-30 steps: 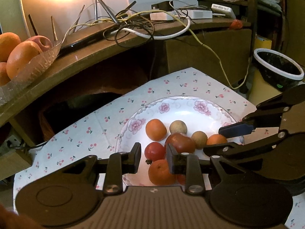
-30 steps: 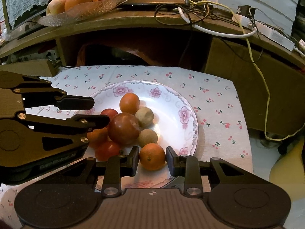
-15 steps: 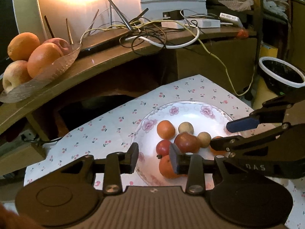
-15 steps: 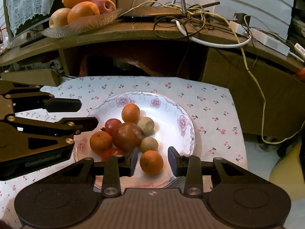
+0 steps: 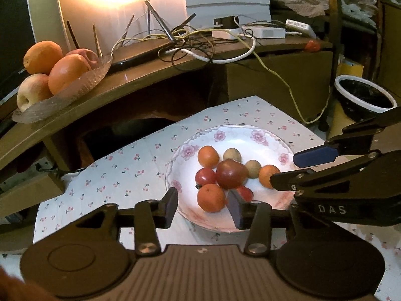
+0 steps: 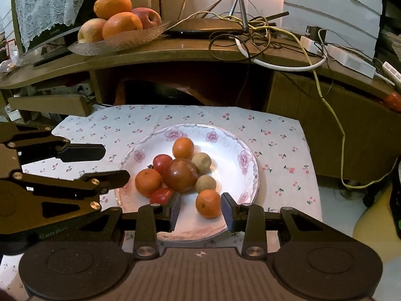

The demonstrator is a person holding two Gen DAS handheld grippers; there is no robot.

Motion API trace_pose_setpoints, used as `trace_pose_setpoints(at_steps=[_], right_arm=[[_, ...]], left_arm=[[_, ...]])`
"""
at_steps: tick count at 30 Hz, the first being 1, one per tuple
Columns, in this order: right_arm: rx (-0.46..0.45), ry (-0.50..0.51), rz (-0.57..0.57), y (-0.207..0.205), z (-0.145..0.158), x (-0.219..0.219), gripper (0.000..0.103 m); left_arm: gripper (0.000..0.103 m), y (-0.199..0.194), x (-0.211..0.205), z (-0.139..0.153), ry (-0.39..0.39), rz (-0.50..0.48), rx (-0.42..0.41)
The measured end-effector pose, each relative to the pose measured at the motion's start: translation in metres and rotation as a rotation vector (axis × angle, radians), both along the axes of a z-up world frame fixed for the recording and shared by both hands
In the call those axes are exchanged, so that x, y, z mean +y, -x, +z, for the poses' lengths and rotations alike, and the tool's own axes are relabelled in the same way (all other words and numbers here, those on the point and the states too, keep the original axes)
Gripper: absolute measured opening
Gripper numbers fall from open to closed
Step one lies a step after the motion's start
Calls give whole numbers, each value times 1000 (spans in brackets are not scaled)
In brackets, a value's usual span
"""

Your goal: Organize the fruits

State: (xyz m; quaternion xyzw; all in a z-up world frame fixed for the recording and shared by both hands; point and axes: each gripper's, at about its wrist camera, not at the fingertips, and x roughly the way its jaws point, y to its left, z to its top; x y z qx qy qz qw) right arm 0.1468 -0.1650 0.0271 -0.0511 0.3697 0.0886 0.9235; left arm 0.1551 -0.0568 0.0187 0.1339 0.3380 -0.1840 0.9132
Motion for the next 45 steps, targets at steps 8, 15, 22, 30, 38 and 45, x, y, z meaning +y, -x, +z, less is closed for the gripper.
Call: trace_pose_setpoints(at_steps=[8,15,22,30,38,45], right_arm=[[-15,-25,-21,24,8,-5,37],[-22,-46,-58,55,16,-20,38],[-3,-46,-94,87,12,-33,40],[3,-57,-89,112,10,-30,40],[-2,-66,-74,132,9,-19,40],[4,-78,-78,146,8,-13,40]], left_arm=[[54,23,8,8,15,18,-12],[54,43,12,4,10,17,-2],[61,62,9,5,30,6,9],[70,85,2,3,17,3,8],[89,104,14,3,58,64,18],[99,118,23,1,80,119,30]])
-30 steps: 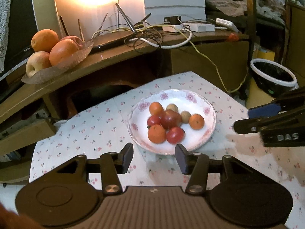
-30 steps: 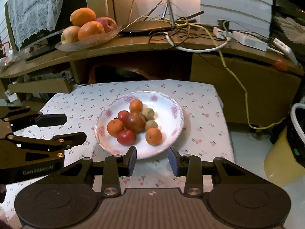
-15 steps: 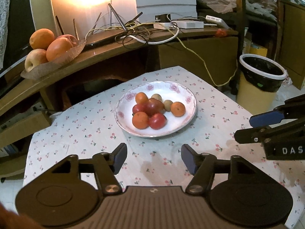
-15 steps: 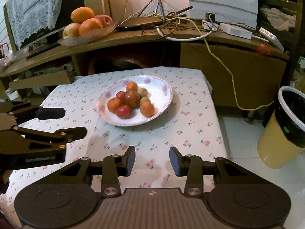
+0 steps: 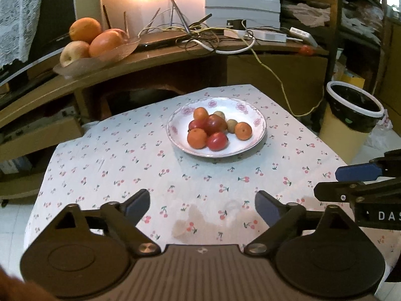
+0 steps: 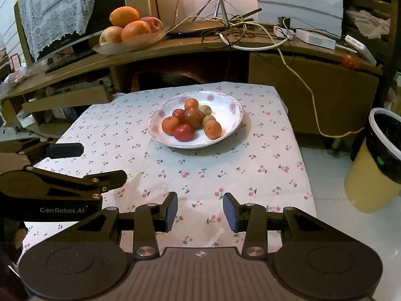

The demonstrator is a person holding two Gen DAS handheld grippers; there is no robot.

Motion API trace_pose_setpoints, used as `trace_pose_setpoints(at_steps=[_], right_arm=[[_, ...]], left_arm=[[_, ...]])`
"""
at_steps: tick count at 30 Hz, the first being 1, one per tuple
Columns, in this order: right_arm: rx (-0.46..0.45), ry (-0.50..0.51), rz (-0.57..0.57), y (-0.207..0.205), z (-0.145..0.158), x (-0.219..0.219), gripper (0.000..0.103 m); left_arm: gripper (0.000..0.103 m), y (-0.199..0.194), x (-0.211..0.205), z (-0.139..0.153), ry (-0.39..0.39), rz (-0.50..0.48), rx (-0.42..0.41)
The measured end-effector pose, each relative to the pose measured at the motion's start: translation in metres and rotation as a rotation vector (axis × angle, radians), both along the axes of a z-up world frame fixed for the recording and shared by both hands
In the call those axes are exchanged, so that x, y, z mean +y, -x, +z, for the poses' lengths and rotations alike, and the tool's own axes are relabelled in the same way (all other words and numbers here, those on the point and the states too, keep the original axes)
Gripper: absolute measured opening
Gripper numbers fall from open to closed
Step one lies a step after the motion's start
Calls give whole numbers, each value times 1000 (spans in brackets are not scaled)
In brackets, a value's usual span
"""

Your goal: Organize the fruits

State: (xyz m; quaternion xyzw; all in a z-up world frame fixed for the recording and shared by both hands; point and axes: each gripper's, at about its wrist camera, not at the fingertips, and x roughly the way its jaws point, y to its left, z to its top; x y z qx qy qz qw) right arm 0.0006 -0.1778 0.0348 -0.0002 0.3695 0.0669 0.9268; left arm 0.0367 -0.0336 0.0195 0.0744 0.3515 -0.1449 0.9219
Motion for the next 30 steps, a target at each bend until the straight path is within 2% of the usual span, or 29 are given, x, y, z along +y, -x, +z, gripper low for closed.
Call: trace_pose_setpoints(at_steps=[4,11,30], right_arm=[[0,-3,1,9,0,5,40],[16,-5,-5,24,-4,10,41],[30,2,-4,39,-8,14,42]], left_arm=[[103,10,-1,-3,-26,14,3],[103,26,-9,-5,-128,20,-15],[103,41,-11,-9,-86,17,10]])
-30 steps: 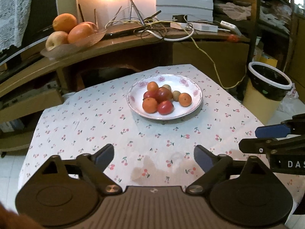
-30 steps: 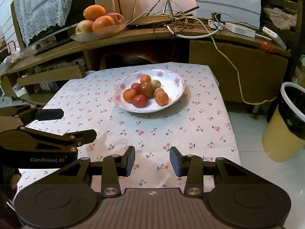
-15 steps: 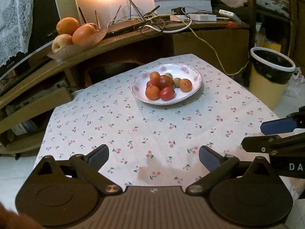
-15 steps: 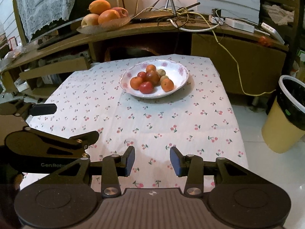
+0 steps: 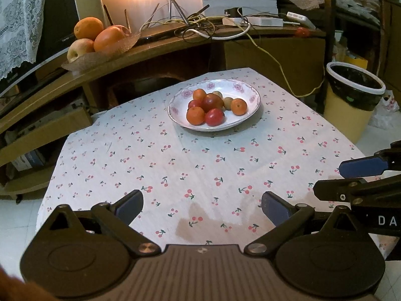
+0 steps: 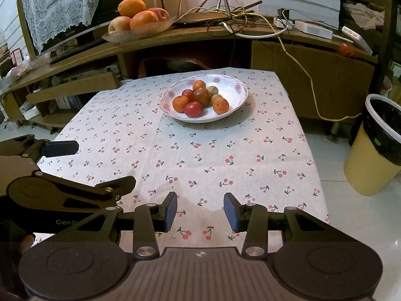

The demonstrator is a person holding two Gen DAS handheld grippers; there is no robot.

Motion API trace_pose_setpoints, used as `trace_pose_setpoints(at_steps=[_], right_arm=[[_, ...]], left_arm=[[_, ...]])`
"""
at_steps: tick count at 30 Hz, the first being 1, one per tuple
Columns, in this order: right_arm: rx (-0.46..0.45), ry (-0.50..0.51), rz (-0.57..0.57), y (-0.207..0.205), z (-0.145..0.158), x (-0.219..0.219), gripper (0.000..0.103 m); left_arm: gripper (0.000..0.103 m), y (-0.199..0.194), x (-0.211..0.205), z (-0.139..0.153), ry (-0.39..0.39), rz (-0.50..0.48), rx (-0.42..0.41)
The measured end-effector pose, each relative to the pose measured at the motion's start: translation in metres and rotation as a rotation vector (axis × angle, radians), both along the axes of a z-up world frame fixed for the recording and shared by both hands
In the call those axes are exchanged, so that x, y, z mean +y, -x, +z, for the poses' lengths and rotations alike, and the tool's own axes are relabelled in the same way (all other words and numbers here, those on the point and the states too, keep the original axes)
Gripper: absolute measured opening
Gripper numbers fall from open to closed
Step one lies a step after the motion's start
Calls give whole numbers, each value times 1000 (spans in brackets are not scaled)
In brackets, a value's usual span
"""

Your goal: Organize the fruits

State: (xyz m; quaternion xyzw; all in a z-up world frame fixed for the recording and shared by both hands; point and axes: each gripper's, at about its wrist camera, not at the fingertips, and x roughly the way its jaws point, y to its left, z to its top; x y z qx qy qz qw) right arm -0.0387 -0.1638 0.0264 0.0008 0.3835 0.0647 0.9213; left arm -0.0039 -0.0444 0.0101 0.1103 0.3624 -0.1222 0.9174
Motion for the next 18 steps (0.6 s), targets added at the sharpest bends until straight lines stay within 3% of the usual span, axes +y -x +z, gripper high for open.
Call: trace_pose_setpoints(at_steps=[18], right_arm=[[4,1,-3,0,-2,0,42]], left_arm=[[103,2,5,4,2,19,-21]])
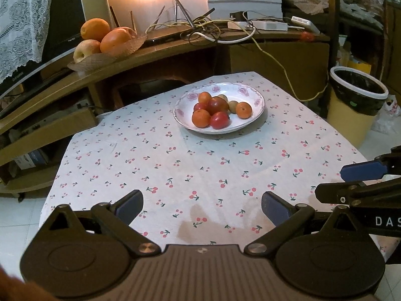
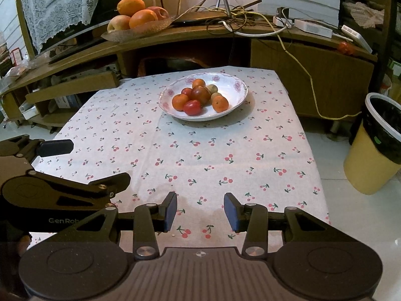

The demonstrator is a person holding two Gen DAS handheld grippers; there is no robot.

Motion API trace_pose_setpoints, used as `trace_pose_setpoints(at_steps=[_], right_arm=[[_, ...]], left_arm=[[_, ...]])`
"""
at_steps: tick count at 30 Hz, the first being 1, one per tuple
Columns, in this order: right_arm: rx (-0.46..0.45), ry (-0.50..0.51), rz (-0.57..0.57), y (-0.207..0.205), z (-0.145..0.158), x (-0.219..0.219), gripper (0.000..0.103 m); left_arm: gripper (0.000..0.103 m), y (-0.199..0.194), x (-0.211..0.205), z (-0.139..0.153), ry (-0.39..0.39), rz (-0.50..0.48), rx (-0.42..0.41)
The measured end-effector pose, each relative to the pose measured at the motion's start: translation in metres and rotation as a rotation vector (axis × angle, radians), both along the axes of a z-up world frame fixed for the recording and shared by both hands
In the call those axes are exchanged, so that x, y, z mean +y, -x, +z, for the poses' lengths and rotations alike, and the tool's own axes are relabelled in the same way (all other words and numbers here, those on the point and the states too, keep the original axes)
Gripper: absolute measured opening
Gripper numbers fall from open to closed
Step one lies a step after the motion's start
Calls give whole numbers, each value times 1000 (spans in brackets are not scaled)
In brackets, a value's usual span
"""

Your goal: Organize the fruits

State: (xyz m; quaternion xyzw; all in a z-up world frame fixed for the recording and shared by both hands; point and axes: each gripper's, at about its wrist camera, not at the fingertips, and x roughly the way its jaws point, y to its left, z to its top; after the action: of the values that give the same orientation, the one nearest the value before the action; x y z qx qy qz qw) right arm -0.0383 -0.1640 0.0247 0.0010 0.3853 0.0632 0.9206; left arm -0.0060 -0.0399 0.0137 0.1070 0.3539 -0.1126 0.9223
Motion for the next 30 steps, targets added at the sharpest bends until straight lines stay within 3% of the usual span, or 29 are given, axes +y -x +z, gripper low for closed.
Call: trace_pose_setpoints(at_steps=[30], right_arm=[[0,-6,13,-1,0,5,44]], left_arm=[[103,2,-1,3,-52,37,-27]])
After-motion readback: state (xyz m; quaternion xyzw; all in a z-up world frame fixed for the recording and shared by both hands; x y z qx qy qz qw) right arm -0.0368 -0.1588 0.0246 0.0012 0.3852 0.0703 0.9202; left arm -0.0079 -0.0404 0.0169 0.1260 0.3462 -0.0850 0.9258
